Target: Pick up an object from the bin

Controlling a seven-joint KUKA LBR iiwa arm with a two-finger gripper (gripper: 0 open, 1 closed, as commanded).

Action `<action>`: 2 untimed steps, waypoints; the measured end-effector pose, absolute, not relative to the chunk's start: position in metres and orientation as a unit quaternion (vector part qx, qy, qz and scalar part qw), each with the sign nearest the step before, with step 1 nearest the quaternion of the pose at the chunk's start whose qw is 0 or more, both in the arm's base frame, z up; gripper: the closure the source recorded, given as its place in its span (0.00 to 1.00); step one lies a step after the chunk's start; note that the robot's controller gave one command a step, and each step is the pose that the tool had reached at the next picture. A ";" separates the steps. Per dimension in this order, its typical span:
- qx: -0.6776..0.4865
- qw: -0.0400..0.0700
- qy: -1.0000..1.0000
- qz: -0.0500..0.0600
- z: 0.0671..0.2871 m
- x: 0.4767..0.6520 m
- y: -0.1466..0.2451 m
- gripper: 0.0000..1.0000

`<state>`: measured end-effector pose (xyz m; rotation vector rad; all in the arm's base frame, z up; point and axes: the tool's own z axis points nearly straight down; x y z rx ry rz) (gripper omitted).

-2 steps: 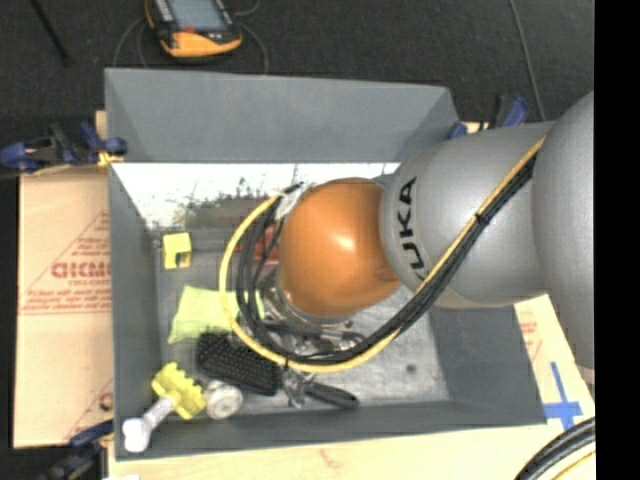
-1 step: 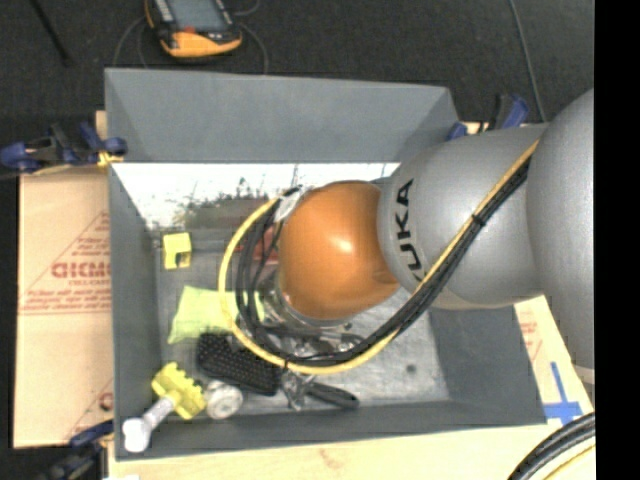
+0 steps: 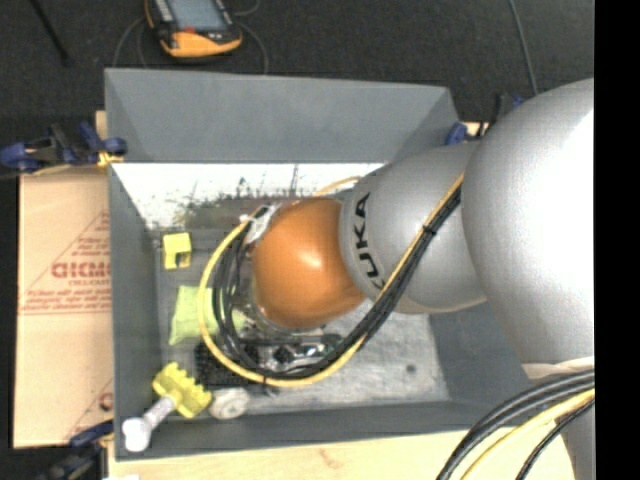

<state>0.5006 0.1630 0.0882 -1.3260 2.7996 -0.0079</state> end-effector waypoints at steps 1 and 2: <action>-0.427 0.022 0.904 -0.002 0.088 0.501 0.163 1.00; -0.428 0.022 0.904 -0.002 0.093 0.499 0.161 1.00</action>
Offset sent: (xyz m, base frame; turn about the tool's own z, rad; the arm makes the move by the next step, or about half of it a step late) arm 0.0146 -0.0078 0.0775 -0.0110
